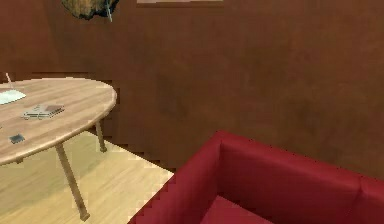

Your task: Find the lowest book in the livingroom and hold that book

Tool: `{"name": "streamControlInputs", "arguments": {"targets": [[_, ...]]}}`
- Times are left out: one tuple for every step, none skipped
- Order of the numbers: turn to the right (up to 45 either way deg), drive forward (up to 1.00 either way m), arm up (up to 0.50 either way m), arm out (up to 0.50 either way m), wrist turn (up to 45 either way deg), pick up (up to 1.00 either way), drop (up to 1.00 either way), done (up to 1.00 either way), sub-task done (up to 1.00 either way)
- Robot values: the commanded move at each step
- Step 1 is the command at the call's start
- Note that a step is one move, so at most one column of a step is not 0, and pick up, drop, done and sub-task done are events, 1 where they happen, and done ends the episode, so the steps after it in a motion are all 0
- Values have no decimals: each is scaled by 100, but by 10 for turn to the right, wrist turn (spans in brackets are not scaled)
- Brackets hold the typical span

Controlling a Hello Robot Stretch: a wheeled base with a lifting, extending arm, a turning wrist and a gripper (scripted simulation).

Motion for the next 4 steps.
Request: {"name": "streamControlInputs", "arguments": {"targets": [[0, 0, -30, 0, 0, 0, 0, 0, 0], [0, 0, 0, 0, 0, 100, 0, 0, 0], [0, 0, 10, 0, 0, 0, 0, 0, 0], [0, 0, 0, 0, 0, 0, 0, 100, 0]]}}
